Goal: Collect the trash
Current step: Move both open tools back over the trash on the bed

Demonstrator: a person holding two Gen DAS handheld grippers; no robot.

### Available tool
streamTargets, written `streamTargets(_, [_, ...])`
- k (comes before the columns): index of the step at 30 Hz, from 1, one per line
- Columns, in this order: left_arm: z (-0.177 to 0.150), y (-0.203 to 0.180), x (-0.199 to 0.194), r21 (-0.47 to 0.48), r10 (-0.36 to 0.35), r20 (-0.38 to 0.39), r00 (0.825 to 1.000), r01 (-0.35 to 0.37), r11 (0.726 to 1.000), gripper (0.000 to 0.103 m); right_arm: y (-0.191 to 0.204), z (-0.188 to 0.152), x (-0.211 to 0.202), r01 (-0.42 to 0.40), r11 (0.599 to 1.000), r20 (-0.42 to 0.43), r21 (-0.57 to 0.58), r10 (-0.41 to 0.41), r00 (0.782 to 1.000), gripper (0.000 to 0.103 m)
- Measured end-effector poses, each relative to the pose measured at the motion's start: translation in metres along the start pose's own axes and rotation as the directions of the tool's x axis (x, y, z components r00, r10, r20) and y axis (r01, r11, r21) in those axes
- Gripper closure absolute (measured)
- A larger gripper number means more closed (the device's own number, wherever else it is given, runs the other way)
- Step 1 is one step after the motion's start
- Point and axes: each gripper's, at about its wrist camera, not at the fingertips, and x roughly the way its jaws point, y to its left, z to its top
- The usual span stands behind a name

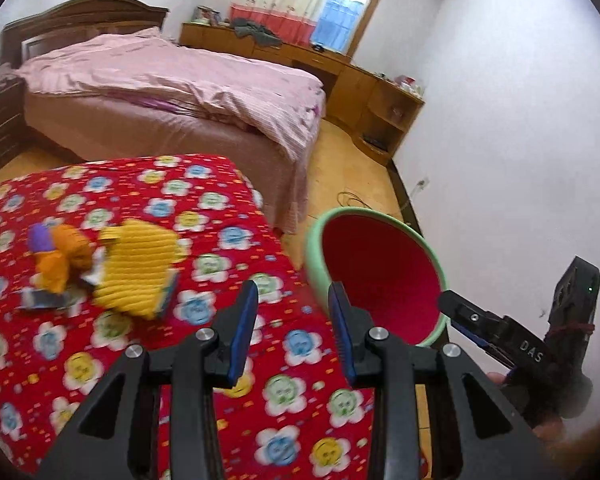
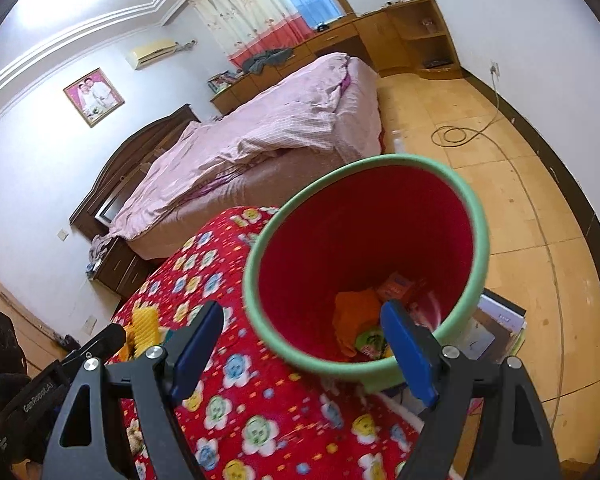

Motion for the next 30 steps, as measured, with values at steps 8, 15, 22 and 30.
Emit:
streamTargets(8, [-0.009, 0.043, -0.040, -0.068, 0.072, 0.036, 0.997, -0.069, 0.995, 0.068, 0.044, -0.020, 0.000, -0.037, 0.998, -0.029, -0.057, 0.036, 0.999, 0.020])
streamTargets(15, [-0.019, 0.081, -0.066, -0.129, 0.125, 0.055, 0.991, -0.117, 0.985, 0.051, 0.075, -0.038, 0.009, -0.049, 0.994, -0.068, -0.098, 0.043, 0.997, 0.020])
streamTargets(22, [-0.026, 0.116, -0.077, -0.169, 0.217, 0.047, 0.975, -0.206, 0.964, 0.043, 0.095, -0.056, 0.022, -0.050, 0.990, -0.104, -0.129, 0.037, 0.994, 0.020])
streamTargets(30, [-0.039, 0.151, -0.070, -0.204, 0.288, 0.000, 0.958, -0.282, 0.937, 0.033, 0.104, -0.074, 0.035, -0.039, 0.988, -0.140, -0.150, 0.018, 0.990, 0.020])
